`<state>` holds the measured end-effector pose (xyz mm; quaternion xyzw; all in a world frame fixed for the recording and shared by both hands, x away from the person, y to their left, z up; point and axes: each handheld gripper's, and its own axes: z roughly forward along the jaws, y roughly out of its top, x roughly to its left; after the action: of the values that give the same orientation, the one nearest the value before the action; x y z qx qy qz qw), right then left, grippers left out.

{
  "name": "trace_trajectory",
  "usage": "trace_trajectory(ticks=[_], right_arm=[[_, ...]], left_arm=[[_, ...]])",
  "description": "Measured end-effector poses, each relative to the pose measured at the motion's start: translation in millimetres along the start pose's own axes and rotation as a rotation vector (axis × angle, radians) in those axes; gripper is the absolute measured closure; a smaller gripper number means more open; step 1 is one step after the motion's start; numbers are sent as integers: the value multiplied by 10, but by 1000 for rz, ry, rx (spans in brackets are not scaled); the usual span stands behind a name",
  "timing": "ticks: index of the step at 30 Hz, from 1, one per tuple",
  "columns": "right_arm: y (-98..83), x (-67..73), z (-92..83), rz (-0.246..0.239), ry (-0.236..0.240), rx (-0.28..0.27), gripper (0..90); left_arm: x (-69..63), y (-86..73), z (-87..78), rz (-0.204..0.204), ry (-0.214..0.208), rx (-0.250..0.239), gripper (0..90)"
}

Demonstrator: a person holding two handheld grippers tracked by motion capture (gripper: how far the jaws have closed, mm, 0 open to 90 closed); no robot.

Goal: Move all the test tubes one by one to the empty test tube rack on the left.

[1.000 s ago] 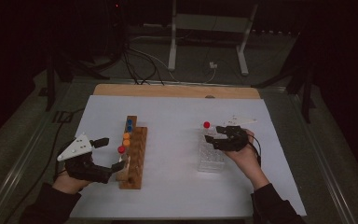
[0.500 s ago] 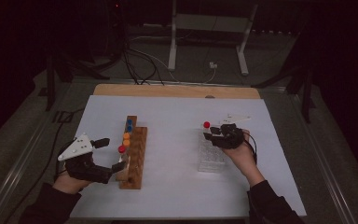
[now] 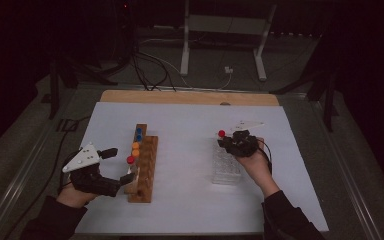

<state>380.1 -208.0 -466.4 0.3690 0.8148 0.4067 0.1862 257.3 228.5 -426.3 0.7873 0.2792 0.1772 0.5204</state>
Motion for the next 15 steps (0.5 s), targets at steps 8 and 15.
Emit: trace_trajectory(ticks=[8,15], right_arm=[[14,2,-24,12,-5,-5,752],[86,2,-110,5,-5,-29,753]], left_arm=[[-4,3,2,2,3,0,25],[-3,4,-1,-1,4,1,25]])
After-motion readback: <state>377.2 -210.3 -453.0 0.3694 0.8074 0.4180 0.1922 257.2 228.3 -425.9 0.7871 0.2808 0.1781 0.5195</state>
